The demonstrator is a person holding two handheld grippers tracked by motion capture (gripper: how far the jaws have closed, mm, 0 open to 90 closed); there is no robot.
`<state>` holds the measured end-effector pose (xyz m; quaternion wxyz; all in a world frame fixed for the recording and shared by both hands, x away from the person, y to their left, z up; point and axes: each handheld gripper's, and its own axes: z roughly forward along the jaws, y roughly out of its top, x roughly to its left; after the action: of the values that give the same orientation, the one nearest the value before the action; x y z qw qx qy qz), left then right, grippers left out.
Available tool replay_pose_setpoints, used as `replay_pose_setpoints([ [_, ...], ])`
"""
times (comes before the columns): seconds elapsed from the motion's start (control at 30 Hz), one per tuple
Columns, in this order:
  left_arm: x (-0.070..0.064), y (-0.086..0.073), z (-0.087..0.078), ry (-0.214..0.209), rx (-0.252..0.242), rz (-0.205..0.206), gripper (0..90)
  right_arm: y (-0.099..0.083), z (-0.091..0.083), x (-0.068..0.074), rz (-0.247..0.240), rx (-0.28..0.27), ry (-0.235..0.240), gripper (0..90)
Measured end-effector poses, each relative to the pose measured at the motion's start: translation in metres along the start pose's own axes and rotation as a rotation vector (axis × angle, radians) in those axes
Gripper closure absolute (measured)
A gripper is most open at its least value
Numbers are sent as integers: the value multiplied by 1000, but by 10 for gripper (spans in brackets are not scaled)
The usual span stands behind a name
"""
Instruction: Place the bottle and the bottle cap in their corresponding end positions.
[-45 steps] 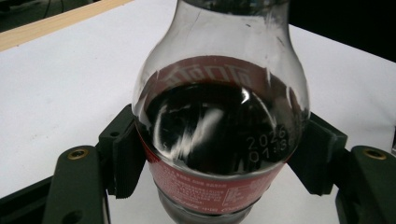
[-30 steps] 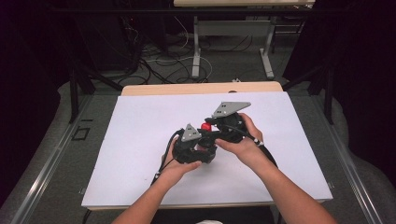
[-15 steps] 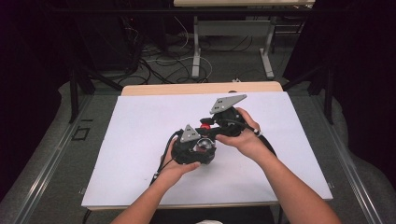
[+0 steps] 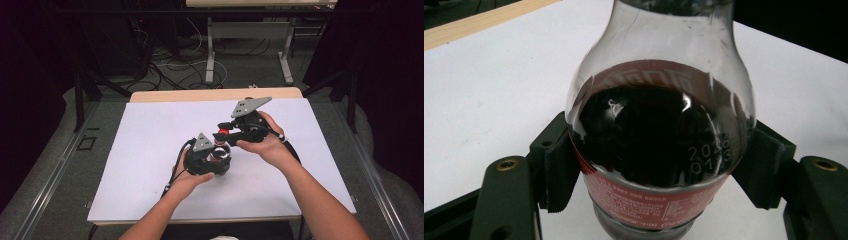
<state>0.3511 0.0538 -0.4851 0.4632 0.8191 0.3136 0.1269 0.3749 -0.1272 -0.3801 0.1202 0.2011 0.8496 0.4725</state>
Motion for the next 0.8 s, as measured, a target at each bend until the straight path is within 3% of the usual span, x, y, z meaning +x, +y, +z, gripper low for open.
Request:
replay_pose_setpoints([
  [0.07,2,0,0,1,17,2,300,0,-3,0,2,5,-1,607],
  [0.37,11,2,1,9,-4,-35,300,-3,-11,2,10,12,-25,607],
  [0.8,25,21,-8,33,-18,-52,300,-21,-17,5,24,47,-39,607],
])
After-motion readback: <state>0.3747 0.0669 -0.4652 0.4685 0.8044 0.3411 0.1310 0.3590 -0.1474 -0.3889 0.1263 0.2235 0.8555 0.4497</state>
